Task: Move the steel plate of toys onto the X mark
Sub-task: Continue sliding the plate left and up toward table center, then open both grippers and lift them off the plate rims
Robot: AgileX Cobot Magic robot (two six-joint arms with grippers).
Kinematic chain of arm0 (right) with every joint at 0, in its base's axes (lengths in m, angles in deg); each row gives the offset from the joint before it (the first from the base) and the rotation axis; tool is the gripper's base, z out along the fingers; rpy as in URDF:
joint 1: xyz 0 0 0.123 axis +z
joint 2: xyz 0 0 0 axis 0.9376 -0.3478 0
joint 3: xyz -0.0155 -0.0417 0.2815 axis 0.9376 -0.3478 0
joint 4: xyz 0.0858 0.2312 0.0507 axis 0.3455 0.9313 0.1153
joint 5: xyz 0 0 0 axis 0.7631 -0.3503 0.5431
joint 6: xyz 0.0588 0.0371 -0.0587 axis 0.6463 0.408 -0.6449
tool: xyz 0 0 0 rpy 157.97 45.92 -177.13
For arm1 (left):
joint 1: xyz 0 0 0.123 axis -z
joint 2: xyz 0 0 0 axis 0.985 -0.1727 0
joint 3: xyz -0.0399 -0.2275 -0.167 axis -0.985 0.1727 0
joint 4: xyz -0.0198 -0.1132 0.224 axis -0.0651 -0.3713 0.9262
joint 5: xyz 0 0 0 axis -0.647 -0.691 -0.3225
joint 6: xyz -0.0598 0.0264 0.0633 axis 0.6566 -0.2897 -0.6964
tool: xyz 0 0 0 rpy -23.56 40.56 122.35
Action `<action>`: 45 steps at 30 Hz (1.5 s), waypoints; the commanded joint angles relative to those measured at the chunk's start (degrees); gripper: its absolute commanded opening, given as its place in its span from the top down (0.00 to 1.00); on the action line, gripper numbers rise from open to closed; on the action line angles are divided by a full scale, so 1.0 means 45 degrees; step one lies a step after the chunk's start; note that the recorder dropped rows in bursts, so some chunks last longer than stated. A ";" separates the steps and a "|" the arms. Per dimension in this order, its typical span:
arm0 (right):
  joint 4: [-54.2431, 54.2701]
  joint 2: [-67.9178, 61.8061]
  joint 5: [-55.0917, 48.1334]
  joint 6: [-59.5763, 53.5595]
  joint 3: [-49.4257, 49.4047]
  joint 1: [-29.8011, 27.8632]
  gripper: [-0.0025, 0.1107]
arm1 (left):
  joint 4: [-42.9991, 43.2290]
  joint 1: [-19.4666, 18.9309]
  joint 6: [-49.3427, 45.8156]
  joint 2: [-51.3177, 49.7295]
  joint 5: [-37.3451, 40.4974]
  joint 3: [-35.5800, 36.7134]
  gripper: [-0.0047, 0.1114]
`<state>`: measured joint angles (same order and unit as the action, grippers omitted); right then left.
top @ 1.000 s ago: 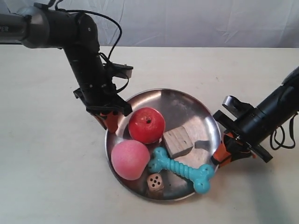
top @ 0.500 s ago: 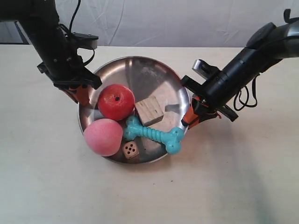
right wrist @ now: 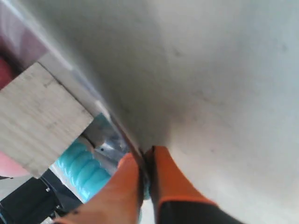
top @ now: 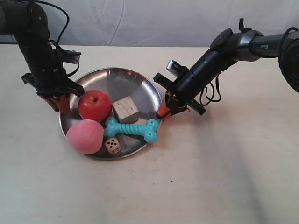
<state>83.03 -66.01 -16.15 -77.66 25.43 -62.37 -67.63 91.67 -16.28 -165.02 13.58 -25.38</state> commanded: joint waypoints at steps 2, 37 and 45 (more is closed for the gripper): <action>0.2291 -0.0423 0.0944 0.0725 0.1489 0.0048 0.98 | -0.0714 -0.0021 -0.0462 -0.0611 0.0411 -0.0703 0.96; -0.1269 0.0384 0.0944 0.1103 0.1802 -0.1488 0.65 | 0.2027 -0.0021 0.2019 -0.0584 0.0411 -0.1196 0.48; -0.3067 0.3214 0.0944 -0.1444 0.1775 -0.1958 0.98 | 0.1784 -0.0021 0.2037 0.1590 -0.0506 -0.1160 0.95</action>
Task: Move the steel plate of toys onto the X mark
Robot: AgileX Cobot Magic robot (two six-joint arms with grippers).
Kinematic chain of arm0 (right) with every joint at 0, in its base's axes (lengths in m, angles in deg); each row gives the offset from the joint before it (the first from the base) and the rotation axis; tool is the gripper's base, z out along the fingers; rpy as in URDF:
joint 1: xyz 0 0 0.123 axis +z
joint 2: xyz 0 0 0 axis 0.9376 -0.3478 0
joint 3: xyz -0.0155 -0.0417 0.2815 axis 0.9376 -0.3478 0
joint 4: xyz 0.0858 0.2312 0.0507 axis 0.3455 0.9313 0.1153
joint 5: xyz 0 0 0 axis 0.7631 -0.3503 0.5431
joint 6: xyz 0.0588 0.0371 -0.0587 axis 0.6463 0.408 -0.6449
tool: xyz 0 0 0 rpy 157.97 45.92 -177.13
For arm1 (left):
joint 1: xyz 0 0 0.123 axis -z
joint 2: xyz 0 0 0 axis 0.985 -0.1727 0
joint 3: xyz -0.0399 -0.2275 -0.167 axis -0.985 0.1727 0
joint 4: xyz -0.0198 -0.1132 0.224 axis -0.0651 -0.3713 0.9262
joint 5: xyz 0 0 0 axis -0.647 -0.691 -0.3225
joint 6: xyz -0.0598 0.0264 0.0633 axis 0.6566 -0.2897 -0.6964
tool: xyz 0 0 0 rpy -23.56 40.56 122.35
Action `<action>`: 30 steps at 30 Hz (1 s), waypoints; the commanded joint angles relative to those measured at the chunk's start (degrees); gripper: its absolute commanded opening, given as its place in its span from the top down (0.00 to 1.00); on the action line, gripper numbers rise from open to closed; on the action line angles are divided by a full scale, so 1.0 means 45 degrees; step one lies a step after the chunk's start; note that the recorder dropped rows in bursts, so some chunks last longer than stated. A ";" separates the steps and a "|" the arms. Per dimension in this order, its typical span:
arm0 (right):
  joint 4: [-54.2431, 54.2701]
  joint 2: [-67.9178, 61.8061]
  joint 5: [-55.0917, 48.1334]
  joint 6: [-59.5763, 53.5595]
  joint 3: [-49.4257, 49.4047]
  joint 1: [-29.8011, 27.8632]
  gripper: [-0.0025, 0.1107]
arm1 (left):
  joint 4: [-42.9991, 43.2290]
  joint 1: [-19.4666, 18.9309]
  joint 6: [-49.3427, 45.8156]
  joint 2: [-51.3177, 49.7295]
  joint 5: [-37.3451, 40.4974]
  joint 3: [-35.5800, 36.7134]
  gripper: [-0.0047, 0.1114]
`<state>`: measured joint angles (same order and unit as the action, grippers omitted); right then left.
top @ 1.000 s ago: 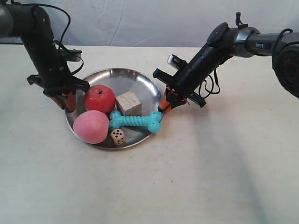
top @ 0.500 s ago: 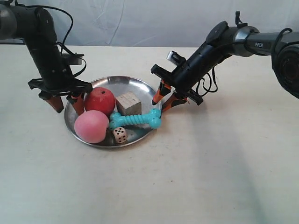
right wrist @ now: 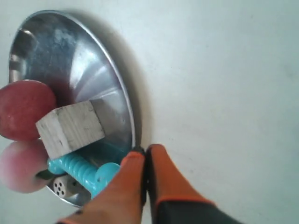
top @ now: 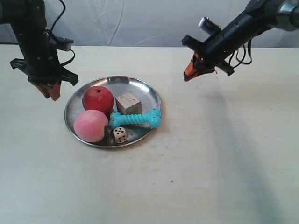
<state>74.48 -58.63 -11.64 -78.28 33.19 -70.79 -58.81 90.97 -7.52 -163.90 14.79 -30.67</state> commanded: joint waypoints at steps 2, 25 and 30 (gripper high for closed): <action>-0.1537 0.2489 -0.0056 -0.1865 -0.0096 -0.0038 0.98 | -0.0734 0.0133 0.0090 0.2217 -0.1363 0.0279 0.96; -0.0719 1.8737 0.7975 -0.4824 -1.5072 0.0141 0.98 | -0.2854 0.0133 -0.0736 1.5039 -0.9084 0.9499 0.96; -0.0773 2.0116 0.6110 -0.4824 -1.5776 0.0141 0.98 | -0.2854 0.0133 -0.0736 1.5440 -0.8526 0.9499 0.96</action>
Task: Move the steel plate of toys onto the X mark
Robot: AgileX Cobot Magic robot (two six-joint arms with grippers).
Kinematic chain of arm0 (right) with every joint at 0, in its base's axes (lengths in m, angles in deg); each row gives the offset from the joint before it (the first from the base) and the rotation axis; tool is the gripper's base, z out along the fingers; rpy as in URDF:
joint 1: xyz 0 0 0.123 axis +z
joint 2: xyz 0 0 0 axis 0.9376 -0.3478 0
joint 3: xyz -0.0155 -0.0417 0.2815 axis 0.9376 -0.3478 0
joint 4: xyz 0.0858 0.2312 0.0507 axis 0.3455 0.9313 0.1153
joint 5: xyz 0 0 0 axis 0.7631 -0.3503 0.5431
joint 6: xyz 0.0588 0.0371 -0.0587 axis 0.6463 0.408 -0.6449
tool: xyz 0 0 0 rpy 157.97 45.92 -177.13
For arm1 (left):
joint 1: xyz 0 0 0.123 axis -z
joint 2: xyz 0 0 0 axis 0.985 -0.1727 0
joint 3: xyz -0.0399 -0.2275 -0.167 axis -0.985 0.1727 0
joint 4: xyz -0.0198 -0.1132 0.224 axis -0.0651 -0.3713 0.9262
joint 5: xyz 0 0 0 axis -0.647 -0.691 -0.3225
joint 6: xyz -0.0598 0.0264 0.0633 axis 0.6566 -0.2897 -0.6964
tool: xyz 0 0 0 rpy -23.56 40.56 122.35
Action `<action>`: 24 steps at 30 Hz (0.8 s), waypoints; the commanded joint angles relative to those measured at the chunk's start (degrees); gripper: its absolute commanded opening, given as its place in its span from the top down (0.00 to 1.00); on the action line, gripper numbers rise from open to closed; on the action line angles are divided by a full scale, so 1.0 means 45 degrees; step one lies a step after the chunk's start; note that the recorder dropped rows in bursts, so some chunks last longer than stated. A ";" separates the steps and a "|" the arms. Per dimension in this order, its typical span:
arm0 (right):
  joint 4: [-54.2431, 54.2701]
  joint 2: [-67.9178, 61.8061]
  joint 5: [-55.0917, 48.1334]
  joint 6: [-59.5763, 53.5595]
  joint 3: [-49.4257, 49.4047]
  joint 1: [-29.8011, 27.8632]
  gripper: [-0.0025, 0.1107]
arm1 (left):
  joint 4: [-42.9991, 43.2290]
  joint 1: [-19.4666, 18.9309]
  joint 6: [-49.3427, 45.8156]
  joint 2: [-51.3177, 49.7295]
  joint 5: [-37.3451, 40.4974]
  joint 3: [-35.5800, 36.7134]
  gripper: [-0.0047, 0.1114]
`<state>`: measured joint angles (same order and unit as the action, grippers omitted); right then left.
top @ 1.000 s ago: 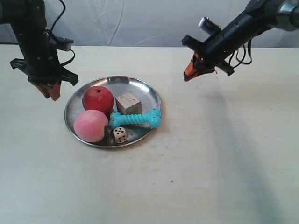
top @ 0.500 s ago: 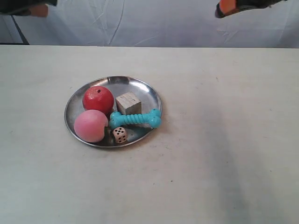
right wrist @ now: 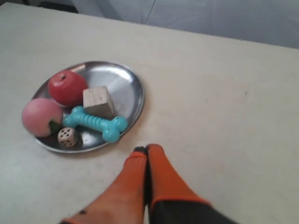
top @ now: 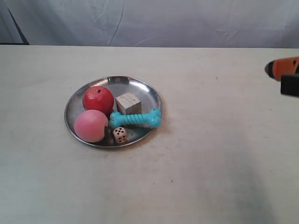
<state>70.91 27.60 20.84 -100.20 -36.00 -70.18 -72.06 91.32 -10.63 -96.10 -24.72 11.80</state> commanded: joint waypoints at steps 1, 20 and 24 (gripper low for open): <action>0.0019 0.1157 -0.1468 0.0047 -0.0400 0.0005 0.98 | 0.0090 0.0057 -0.0045 0.0401 0.0225 0.0063 0.96; 0.0161 0.5295 0.4253 0.0059 -0.3925 -0.0020 0.98 | 0.0090 0.0057 -0.0045 0.0421 0.0203 0.0063 0.96; 0.0668 0.5645 0.5166 0.0059 -0.5428 -0.0020 0.98 | 0.0090 0.0057 -0.0045 0.0421 0.0203 0.0063 0.96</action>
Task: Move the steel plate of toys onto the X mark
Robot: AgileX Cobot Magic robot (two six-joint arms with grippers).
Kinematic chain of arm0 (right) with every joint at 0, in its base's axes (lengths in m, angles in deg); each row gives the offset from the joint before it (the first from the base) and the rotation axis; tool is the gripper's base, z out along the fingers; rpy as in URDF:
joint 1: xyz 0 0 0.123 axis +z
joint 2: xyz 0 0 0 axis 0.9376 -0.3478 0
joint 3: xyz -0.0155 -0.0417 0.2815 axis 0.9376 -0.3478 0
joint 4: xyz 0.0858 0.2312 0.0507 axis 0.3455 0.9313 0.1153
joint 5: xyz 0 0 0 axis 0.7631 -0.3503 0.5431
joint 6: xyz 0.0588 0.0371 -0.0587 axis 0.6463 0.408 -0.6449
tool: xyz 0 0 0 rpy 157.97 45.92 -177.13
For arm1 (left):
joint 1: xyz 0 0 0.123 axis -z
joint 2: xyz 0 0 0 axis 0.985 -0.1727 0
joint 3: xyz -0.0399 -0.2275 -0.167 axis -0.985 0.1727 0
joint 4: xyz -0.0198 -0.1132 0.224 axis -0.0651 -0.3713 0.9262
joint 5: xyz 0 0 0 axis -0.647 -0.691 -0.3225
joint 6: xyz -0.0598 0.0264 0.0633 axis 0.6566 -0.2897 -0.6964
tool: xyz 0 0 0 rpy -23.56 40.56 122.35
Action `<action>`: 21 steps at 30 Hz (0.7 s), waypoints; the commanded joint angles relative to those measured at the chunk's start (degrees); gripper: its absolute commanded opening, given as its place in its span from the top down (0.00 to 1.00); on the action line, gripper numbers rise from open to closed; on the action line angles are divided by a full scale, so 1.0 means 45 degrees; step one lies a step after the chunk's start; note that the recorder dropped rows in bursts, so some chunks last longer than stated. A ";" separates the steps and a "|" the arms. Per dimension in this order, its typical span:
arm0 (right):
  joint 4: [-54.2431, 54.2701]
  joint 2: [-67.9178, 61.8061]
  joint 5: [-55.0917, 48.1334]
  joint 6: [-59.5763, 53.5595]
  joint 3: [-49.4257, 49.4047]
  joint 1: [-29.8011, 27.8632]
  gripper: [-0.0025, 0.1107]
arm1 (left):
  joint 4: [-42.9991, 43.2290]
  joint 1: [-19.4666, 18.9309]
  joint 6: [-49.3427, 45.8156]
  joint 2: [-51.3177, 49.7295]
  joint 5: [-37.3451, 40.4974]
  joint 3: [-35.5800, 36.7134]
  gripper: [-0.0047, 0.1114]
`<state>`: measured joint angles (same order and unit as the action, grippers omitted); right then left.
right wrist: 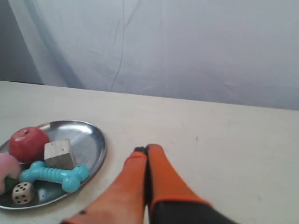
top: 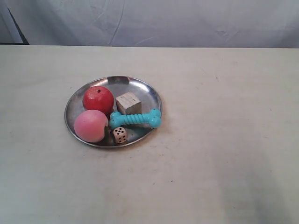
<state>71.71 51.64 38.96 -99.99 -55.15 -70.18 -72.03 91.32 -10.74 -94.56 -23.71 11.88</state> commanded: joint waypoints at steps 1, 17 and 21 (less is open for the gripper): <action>0.0546 0.0303 0.1180 0.0012 -0.1311 -0.0020 0.98 | 0.0084 0.0057 -0.0022 0.0078 -0.0021 0.0044 0.96; -0.6406 0.0298 0.2833 0.7942 -0.4380 0.0259 0.98 | 0.0084 0.0057 -0.0022 0.0078 -0.0021 0.0044 0.96; -0.6961 0.0298 0.1960 0.7942 -0.4380 0.0259 0.98 | 0.0084 0.0057 -0.0022 0.0078 -0.0021 0.0044 0.96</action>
<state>42.57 52.65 49.89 -64.54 -74.58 -68.81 -72.03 91.32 -10.74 -94.56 -23.49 11.88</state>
